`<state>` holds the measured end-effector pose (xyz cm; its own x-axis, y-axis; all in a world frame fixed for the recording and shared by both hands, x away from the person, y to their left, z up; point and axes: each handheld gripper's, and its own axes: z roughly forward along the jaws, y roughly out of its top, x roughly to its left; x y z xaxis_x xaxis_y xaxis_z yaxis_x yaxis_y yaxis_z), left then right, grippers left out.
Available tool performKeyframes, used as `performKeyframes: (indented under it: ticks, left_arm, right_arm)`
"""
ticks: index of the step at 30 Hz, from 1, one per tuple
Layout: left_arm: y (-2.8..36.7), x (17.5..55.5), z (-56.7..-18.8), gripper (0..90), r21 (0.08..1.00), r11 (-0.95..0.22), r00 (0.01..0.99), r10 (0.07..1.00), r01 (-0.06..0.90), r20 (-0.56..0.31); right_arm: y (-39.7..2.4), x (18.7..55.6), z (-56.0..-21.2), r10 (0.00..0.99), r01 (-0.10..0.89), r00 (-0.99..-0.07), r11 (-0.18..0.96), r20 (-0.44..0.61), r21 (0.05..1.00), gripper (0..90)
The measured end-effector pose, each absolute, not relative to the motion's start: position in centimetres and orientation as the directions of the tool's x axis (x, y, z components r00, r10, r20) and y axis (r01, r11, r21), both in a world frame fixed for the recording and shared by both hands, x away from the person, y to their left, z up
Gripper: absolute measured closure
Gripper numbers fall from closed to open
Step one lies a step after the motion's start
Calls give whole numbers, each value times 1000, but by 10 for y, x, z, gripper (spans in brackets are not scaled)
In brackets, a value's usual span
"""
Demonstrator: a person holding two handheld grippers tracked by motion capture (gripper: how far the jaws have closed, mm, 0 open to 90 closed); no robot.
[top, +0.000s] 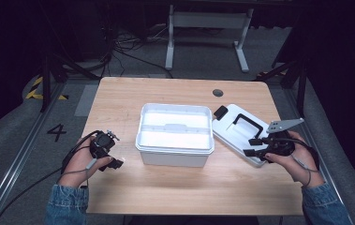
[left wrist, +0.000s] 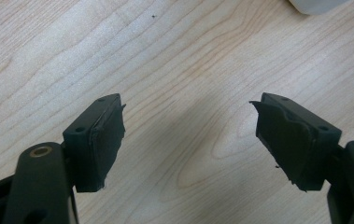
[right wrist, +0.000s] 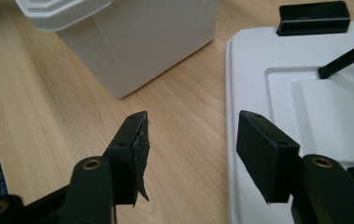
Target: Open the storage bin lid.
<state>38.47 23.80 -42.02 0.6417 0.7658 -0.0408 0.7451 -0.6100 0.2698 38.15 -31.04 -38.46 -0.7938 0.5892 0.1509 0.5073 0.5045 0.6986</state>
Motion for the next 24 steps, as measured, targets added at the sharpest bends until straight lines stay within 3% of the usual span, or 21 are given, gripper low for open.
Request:
performKeyframes:
  ticks: [13,24]
  left_arm:
    - [237,384,-419,245,275,-606,642,765,746,-53]
    - [238,390,-418,242,283,-603,641,766,745,-54]
  right_arm:
    - [-299,365,-397,583,511,-800,538,141,670,450]
    - [-279,363,-430,555,499,-818,557,149,664,471]
